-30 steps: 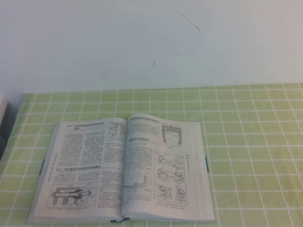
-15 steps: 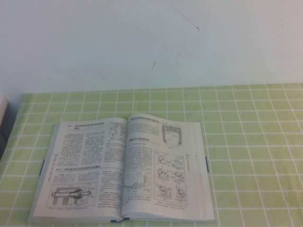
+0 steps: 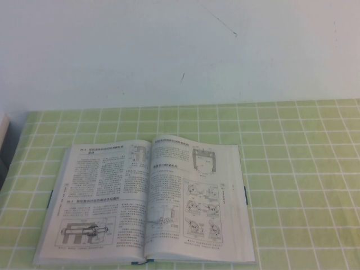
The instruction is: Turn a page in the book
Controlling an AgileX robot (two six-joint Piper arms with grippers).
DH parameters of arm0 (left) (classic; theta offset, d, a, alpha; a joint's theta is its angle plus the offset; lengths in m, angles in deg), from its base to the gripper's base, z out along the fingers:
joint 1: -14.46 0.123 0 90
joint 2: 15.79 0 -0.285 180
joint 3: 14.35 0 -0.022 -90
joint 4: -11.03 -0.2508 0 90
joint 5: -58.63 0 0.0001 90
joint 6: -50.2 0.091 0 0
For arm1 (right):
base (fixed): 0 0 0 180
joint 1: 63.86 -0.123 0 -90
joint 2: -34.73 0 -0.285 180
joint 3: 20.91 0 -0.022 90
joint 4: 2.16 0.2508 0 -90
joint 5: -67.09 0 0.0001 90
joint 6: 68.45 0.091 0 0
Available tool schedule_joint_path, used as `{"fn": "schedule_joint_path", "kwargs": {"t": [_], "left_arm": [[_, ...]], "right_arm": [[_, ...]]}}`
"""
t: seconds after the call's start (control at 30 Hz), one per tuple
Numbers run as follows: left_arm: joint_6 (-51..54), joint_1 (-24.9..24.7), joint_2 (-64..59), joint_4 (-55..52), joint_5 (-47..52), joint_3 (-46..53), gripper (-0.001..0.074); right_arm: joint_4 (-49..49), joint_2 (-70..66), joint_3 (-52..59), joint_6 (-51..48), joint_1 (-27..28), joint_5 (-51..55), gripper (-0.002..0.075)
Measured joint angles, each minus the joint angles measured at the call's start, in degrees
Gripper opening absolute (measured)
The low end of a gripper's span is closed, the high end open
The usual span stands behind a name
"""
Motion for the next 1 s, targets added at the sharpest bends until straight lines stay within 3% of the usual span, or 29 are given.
{"fn": "schedule_joint_path", "kwargs": {"t": [0.53,0.87,1.0], "left_arm": [[-0.5,0.0,0.0,-3.9,-8.2,-4.6,-0.0003],[-4.0,0.0,0.0,-5.7,-9.8,-4.9,-0.0003],[-8.2,0.0,0.0,-9.5,-1.6,-8.9,-0.0003]], "right_arm": [[-2.6,0.0,-0.1,0.0,0.0,-6.4,-0.0003],[-7.5,0.0,-8.6,0.2,0.0,5.3,-0.0003],[-6.2,0.0,-12.1,1.8,0.0,14.9,-0.0003]]}}
